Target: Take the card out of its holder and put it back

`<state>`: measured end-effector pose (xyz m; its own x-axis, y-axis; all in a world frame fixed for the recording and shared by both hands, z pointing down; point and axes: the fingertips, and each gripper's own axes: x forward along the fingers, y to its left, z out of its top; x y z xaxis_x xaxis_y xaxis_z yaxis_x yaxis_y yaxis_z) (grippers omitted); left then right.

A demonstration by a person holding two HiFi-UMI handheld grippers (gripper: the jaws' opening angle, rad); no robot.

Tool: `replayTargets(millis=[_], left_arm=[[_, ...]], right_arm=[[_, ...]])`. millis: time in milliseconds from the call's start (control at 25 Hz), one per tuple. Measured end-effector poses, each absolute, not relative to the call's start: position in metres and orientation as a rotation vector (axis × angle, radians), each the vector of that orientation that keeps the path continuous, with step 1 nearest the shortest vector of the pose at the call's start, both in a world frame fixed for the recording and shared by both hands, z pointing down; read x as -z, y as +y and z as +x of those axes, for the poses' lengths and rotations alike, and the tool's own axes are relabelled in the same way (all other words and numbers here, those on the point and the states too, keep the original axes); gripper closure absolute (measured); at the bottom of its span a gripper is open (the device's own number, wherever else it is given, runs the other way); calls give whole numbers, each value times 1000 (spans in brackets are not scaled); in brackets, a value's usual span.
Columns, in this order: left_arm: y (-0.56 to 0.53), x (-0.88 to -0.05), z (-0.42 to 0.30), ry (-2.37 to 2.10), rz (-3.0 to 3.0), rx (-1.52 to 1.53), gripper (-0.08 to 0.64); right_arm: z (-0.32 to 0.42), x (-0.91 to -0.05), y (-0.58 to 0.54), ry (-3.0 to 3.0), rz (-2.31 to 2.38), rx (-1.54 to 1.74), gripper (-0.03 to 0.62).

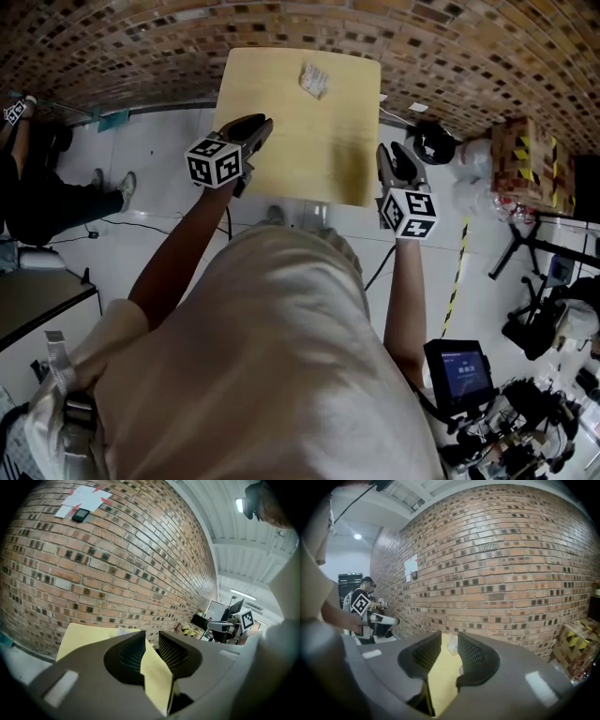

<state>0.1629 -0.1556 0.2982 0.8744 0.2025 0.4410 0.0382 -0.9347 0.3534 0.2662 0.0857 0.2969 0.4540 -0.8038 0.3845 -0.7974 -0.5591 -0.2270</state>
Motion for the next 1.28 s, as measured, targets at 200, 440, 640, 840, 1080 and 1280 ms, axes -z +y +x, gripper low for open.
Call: replayTargets(millis=[200,440,640,840,1080,1280], left_arm=[[-118,-301,179,211,2698,-709,452],[-107,-300,182,170,2688,-693,454],[-101,-305,168,152,2684,-730,463],[-62,-319,151,223,2652,-792,463],[-35,-335,137,319,2677,-906,459],[-17,-391,103,326,2641,-1091,457]], right_arm=[[278,-314,117,1438,-2650,772,480],[274,-346,150,1439,-2657,880,562],[265,-351,150,1544,-2647,876,574],[258,-353,149,1561,-2624,868,581],[230,-362,142,1625,-2565,888,592],[190,-384,160,1645,-2492,982,592]])
